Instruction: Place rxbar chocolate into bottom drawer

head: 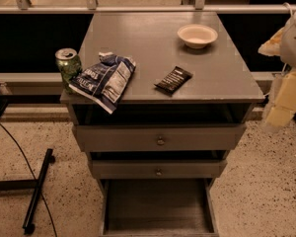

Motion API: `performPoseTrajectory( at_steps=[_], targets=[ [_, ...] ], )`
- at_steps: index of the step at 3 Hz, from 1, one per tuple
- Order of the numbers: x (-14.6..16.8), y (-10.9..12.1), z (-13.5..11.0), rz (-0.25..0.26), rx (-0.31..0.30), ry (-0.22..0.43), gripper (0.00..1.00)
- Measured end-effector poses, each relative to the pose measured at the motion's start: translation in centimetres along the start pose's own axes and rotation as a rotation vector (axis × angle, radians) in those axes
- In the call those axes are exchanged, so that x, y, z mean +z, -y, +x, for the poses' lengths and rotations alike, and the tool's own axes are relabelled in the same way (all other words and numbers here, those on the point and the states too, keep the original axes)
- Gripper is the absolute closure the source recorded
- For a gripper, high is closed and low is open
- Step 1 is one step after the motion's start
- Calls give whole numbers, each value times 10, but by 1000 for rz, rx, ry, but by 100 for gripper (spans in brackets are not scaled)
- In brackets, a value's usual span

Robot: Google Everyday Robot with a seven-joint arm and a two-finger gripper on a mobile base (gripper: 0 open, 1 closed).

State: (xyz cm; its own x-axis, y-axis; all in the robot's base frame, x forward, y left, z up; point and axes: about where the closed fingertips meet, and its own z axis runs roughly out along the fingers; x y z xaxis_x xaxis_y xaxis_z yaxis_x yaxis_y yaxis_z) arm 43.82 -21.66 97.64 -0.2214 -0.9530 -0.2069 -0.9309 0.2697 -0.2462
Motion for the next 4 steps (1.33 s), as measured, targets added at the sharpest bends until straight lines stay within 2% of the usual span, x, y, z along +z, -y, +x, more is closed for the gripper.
performPoseTrajectory(
  at_steps=[1,2,3,4],
  targets=[
    [0,0,0,0,0,0,0],
    [-8,-2,-32,40,-155,13,0],
    [-25,-35,-105,112,-345,63,0],
    [-33,-55,-129,134,-402,65,0]
  ],
)
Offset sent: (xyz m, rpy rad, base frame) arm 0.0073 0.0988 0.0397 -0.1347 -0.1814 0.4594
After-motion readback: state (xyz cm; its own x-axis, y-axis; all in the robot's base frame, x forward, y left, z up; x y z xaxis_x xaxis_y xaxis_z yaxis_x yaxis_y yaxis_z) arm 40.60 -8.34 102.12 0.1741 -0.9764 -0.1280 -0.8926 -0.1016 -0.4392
